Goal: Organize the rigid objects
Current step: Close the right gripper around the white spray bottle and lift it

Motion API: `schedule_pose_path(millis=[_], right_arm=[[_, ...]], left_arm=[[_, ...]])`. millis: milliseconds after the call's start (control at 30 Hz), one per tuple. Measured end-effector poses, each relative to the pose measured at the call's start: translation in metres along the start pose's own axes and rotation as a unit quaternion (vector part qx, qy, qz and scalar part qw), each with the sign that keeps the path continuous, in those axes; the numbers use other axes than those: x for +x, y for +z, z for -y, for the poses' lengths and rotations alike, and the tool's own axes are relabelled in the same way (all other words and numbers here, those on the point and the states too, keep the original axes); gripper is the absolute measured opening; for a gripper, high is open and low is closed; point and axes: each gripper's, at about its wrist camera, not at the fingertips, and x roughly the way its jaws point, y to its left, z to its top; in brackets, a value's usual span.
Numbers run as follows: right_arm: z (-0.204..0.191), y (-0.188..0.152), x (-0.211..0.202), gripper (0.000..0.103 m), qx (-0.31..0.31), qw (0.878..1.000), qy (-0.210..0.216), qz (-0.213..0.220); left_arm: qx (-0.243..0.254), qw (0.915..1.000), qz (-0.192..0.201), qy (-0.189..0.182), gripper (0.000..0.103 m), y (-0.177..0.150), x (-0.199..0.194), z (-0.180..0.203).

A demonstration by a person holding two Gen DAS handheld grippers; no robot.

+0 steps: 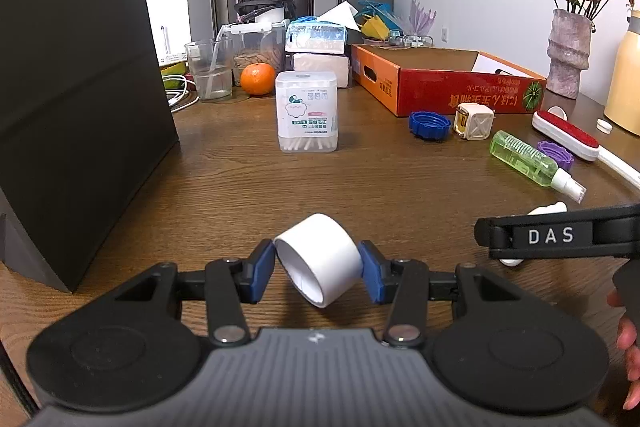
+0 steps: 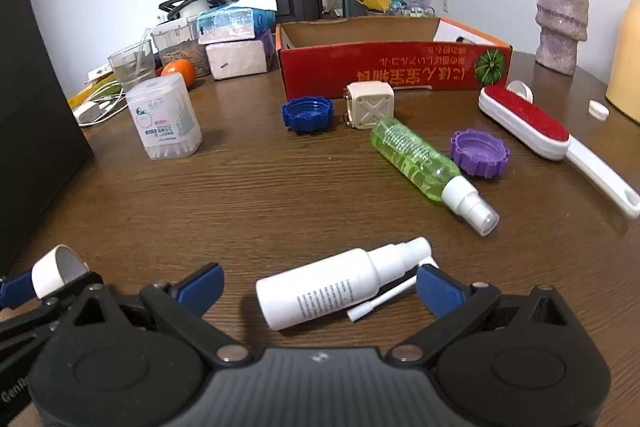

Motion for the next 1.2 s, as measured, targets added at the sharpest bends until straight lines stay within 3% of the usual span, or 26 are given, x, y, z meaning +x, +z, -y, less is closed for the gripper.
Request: schedule_pose_path(millis=[400, 833, 1200], right_arm=[[0.007, -0.004, -0.017, 0.102, -0.101, 0.993, 0.053, 0.011], [0.018, -0.001, 0.0, 0.102, -0.115, 0.991, 0.067, 0.004], [0.038, 0.003, -0.01, 0.102, -0.167, 0.979, 0.118, 0.007]], left_arm=[[-0.009, 1.0, -0.003, -0.002, 0.047, -0.002, -0.004, 0.007], [-0.009, 0.9998, -0.015, 0.009, 0.047, -0.003, -0.004, 0.014], [-0.014, 0.9996, -0.02, 0.015, 0.047, -0.003, -0.007, 0.02]])
